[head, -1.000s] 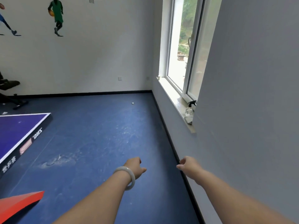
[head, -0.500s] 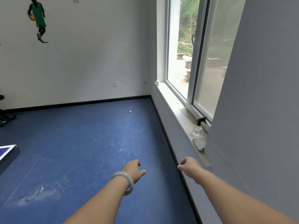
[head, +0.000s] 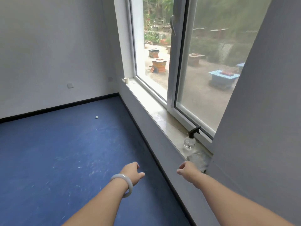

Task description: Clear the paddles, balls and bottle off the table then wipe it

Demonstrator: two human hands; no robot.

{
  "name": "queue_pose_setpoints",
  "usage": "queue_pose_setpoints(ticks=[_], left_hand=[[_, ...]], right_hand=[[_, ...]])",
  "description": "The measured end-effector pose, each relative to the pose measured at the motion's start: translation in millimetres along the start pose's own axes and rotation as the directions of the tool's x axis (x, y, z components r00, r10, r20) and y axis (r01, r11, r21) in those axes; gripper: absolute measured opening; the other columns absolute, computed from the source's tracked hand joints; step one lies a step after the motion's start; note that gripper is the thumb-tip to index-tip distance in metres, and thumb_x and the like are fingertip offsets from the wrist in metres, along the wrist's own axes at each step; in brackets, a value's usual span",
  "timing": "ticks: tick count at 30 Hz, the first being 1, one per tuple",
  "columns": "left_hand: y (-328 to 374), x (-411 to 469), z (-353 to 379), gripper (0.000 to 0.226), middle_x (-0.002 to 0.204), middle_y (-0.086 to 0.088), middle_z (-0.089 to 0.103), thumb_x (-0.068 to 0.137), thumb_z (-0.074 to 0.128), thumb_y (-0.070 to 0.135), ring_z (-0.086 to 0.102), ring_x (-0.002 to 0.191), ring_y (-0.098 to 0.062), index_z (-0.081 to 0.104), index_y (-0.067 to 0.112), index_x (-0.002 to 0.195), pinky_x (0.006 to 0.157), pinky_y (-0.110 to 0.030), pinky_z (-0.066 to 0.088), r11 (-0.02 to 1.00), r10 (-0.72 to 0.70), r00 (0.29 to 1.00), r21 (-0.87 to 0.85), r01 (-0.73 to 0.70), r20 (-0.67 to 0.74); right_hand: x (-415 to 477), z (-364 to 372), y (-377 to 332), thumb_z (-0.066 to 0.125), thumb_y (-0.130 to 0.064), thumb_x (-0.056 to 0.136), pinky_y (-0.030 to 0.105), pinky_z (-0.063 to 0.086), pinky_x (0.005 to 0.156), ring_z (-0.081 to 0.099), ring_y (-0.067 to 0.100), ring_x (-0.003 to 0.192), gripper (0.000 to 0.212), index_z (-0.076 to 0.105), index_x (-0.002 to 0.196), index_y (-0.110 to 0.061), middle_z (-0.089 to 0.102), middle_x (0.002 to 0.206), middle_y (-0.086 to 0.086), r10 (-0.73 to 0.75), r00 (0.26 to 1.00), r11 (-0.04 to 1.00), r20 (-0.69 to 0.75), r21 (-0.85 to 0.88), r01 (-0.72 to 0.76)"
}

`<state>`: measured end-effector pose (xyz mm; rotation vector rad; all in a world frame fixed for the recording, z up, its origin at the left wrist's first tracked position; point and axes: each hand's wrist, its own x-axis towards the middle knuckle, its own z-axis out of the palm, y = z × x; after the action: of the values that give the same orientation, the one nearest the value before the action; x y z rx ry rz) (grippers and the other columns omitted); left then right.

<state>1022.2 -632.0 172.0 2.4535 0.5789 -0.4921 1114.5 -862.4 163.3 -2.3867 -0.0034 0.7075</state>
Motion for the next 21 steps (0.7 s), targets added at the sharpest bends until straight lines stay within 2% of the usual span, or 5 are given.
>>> queue_pose_setpoints(ticks=[8,11,13,18,21], left_hand=[[42,125,-36,0.045,0.130,-0.005,0.056,0.096,0.057,0.033,0.056,0.116,-0.021,0.048,0.012,0.134,0.098,-0.032,0.046,0.980,0.160,0.975,0.097,-0.176,0.151],[67,159,-34,0.045,0.129,-0.003,0.055,0.095,0.056,0.033,0.056,0.113,-0.020,0.048,0.013,0.134,0.094,-0.030,0.047,0.969,0.202,0.959,0.101,-0.225,0.198],[83,182,-33,0.046,0.132,-0.003,0.054,0.095,0.056,0.033,0.056,0.116,-0.020,0.047,0.013,0.136,0.094,-0.029,0.047,0.960,0.227,0.950,0.112,-0.255,0.216],[116,233,-26,0.046,0.132,-0.003,0.055,0.096,0.056,0.035,0.055,0.117,-0.019,0.047,0.013,0.136,0.095,-0.027,0.044,0.942,0.244,0.939,0.169,-0.289,0.243],[132,259,-10,0.047,0.130,-0.002,0.055,0.095,0.057,0.036,0.054,0.116,-0.018,0.047,0.014,0.135,0.097,-0.028,0.044,0.932,0.252,0.927,0.190,-0.310,0.279]], right_hand=[[66,-12,-15,0.065,-0.019,0.092,0.029,0.044,0.083,0.057,0.021,0.098,0.021,0.063,0.108,-0.006,0.062,0.109,0.009,0.219,0.972,0.964,-0.084,0.170,-0.203],[89,-19,-9,0.064,-0.019,0.092,0.025,0.039,0.072,0.051,0.016,0.083,0.009,0.059,0.088,-0.014,0.055,0.092,0.002,0.270,0.957,0.952,-0.103,0.179,-0.249],[111,-25,-2,0.063,-0.017,0.091,0.024,0.036,0.068,0.048,0.015,0.077,0.019,0.053,0.076,-0.017,0.052,0.085,0.000,0.299,0.949,0.939,-0.100,0.209,-0.274],[157,-40,16,0.064,-0.016,0.090,0.024,0.036,0.071,0.050,0.017,0.087,0.013,0.062,0.099,-0.007,0.057,0.100,0.005,0.329,0.934,0.923,-0.139,0.257,-0.286],[173,-39,31,0.063,-0.016,0.090,0.025,0.030,0.067,0.047,0.020,0.085,0.010,0.054,0.089,-0.012,0.053,0.097,0.008,0.380,0.910,0.902,-0.165,0.284,-0.326]])
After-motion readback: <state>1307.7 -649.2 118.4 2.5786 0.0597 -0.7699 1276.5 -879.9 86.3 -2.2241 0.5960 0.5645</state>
